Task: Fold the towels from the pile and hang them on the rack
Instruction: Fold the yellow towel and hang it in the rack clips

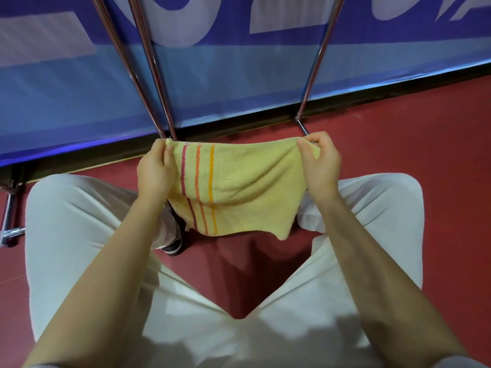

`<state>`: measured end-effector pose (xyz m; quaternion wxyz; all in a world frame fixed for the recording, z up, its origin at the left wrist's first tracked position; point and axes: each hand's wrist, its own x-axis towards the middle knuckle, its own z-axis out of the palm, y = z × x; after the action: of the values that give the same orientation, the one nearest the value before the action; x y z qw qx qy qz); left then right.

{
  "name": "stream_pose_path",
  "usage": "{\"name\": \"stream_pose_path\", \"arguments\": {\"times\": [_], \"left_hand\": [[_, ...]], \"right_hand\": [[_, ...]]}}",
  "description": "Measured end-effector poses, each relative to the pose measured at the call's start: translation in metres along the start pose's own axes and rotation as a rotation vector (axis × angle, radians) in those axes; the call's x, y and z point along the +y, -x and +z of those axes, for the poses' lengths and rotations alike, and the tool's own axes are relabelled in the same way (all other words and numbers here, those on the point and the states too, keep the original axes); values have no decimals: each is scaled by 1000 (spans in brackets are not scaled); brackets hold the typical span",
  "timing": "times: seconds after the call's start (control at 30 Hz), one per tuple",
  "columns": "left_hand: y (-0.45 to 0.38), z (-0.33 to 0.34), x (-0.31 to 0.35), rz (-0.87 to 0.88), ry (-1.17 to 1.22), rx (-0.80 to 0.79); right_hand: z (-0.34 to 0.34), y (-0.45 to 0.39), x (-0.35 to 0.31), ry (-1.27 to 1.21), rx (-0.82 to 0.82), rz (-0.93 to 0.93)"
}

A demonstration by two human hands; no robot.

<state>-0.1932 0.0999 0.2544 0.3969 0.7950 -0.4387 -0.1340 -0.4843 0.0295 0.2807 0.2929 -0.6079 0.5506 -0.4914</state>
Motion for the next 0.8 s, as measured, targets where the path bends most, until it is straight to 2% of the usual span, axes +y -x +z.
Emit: {"name": "stream_pose_path", "arguments": {"times": [0.13, 0.27, 0.37, 0.53, 0.67, 0.8], "left_hand": [[-2, -3, 4, -15, 89, 52], [-8, -2, 1, -129, 286, 130], [-12, 1, -5, -249, 430, 125], [-10, -1, 0, -177, 237, 178], [-12, -4, 0, -224, 107, 267], [-10, -3, 6, -300, 373, 246]], "right_hand": [[-3, -4, 2, -45, 70, 20], [3, 0, 1, -22, -7, 29], [8, 4, 2, -8, -74, 31], [12, 3, 8, -8, -81, 60], [13, -1, 18, 28, -164, 104], [19, -1, 28, 96, -215, 150]]}}
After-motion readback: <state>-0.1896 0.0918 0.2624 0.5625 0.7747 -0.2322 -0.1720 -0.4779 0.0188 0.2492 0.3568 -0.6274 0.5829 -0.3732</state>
